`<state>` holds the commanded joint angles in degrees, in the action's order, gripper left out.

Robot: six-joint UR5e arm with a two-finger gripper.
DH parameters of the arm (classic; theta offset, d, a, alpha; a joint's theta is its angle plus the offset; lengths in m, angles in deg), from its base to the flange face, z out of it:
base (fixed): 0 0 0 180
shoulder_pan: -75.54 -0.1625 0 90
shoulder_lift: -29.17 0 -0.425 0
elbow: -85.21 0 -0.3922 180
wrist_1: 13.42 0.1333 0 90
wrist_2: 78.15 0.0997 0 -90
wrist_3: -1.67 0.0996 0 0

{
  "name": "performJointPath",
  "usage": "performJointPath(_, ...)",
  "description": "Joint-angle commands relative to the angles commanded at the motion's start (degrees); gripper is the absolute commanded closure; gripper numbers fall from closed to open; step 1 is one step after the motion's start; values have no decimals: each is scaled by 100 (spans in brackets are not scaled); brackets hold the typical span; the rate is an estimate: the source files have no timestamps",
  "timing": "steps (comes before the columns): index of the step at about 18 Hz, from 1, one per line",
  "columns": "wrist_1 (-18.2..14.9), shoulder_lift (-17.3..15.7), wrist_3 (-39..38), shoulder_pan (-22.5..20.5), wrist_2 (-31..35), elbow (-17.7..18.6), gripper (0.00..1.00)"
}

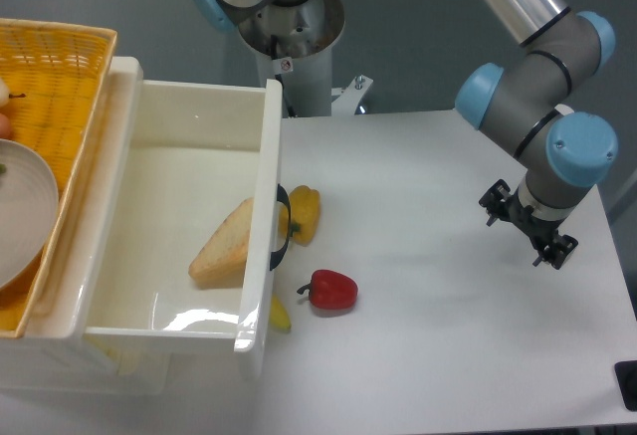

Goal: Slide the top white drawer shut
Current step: 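Move the gripper from its raised pose toward the open white drawer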

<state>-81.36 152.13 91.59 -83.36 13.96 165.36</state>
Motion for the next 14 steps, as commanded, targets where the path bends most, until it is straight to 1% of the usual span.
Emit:
performJointPath(2, 0, 0, 0, 9, 0, -9, 0)
performJointPath(4, 0, -9, -166, 35, 0, 26, 0)
performJointPath(5, 96, -17, -228, 53, -9, 122, 0)
performJointPath(6, 358, -35, -237, 61, -9, 332, 0)
performJointPath(7, 839, -70, -246, 70, -35, 569, 0)
performJointPath(8, 1166, -123, -255, 96, -122, 789, 0)
performJointPath(9, 1221, -193, -298, 105, -193, 887, 0)
performJointPath(10, 1213, -219, -482, 123, -193, 905, 0)
performJointPath(12, 1195, -246, -1183, 132, -176, 888, 0)
performJointPath(14, 1169, -237, -1712, 254, -176, 888, 0)
